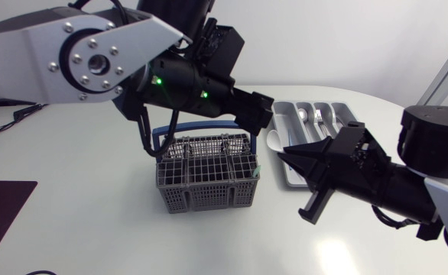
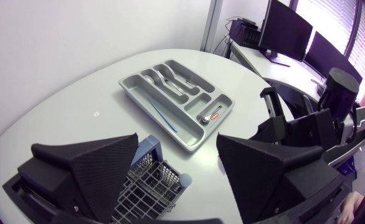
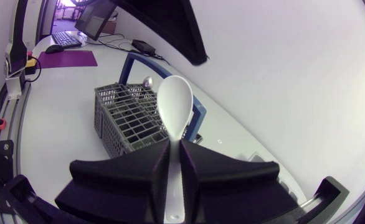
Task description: Unload the cutlery basket into the drawer organizer.
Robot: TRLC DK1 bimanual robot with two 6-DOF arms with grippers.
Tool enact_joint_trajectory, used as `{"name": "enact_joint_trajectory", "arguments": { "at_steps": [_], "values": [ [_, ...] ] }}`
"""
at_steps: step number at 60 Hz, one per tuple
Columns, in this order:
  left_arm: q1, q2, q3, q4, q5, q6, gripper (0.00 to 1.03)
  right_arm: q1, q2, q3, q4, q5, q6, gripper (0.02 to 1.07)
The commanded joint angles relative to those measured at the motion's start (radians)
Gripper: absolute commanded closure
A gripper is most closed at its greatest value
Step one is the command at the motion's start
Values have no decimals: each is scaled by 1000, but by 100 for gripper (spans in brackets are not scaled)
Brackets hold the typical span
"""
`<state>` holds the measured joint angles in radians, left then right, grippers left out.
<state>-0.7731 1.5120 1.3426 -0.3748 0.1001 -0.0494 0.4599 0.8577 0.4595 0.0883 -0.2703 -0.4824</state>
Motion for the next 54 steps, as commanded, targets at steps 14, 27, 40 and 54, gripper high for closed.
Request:
{"name": "enact_joint_trajectory", "arguments": {
  "at_steps": [14, 27, 40, 54],
  "values": [
    [5, -49, -2, 22, -85, 28, 7, -441, -42, -48, -162, -362, -277, 95],
    [-80, 22, 3, -18, -181, 128, 8, -688, 107, 25, -268, -524, -547, 95],
    [-161, 129, 56, -110, -243, 206, 10, -834, 359, 162, -314, -590, -768, 95],
    [-209, 234, 128, -184, -332, 249, 11, -896, 592, 315, -426, -575, -1016, 95]
  ]
}}
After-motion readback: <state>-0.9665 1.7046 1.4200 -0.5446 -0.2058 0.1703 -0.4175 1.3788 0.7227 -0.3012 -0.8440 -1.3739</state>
